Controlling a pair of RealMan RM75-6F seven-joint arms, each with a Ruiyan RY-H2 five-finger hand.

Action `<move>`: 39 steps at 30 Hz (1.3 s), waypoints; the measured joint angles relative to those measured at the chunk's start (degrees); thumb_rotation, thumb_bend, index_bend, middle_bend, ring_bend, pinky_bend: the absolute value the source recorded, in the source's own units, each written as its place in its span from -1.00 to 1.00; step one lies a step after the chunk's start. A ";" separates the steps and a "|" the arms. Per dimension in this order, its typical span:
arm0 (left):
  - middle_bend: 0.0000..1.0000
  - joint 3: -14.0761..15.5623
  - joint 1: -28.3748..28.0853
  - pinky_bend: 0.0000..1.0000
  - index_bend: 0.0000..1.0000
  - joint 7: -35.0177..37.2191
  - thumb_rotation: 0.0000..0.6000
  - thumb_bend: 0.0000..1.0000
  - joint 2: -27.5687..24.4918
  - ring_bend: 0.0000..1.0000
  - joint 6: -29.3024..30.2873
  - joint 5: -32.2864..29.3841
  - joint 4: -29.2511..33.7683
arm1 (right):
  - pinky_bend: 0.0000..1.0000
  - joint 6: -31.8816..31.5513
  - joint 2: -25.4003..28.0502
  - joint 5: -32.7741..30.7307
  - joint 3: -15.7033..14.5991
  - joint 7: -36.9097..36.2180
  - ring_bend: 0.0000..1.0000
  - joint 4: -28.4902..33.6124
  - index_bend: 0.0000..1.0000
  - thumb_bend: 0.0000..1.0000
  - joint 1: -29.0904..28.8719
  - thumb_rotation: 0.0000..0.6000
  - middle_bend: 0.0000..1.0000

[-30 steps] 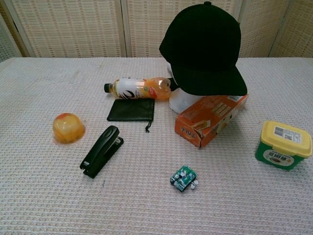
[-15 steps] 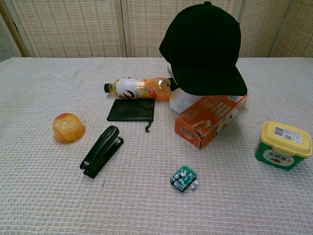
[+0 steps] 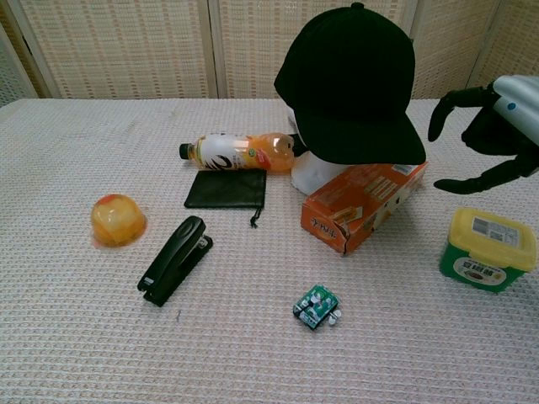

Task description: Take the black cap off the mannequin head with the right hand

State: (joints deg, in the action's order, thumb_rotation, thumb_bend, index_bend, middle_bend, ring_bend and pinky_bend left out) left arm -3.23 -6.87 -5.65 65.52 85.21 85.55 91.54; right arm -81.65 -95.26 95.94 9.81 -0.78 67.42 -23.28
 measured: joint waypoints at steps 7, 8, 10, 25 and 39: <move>-0.58 -0.11 -0.37 -0.68 -0.54 0.17 1.00 -0.75 -0.49 -0.62 -0.94 -0.48 0.43 | 1.00 -1.92 -6.10 0.55 0.49 -3.61 1.00 -8.90 -0.01 -0.87 -2.86 1.00 1.00; -0.58 -0.16 -0.44 -0.68 -0.54 0.35 1.00 -0.74 -0.61 -0.62 -1.10 -0.58 0.52 | 1.00 -2.19 -6.84 0.56 0.54 -4.15 1.00 -10.06 -0.01 -0.87 -3.19 1.00 1.00; -0.58 -0.19 -0.54 -0.68 -0.54 0.67 1.00 -0.74 -0.77 -0.61 -1.35 -0.68 0.65 | 1.00 -2.76 -8.50 0.53 0.63 -5.37 1.00 -12.68 -0.01 -0.86 -3.96 1.00 1.00; -0.58 -0.11 -0.46 -0.68 -0.54 2.59 1.00 -0.74 -2.02 -0.61 -2.05 -1.47 1.10 | 1.00 -6.48 -14.83 -0.20 0.45 -10.94 1.00 -23.60 0.21 0.02 -7.83 1.00 1.00; -0.59 -0.10 -0.43 -0.68 -0.55 2.91 1.00 -0.75 -2.15 -0.61 -1.40 -0.70 1.28 | 1.00 -12.22 -13.02 -2.07 1.69 -14.41 1.00 -20.95 0.61 0.90 -7.19 1.00 1.00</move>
State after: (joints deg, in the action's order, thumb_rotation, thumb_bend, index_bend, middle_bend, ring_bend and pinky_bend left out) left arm -3.33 -7.30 -2.74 63.37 83.81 84.85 92.82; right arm -93.87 -108.28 93.87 11.50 -15.18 46.46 -30.46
